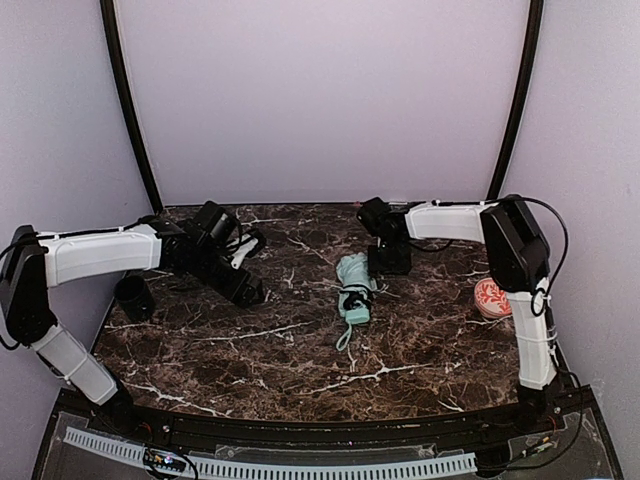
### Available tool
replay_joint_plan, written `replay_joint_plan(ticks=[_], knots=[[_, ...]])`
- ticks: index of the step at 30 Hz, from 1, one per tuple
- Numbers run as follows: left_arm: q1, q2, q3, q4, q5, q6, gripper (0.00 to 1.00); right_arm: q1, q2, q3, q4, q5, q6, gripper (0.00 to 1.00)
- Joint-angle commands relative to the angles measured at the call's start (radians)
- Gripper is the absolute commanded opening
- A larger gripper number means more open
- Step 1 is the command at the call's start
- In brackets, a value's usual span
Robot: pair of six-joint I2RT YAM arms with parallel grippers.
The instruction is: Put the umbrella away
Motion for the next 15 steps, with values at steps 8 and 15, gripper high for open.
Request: replay_joint_plan(ticks=[8,15], knots=[[0.045,0.026,0.001,-0.013,-0.013,0.01,0.86,0.002,-0.065,-0.025,0.034,-0.005,0.008,0.53],[0.056,-0.064,-0.049,0.104,-0.123,0.014,0.88,-0.125,-0.41,-0.208,0.236,0.021,-0.181,0.86]])
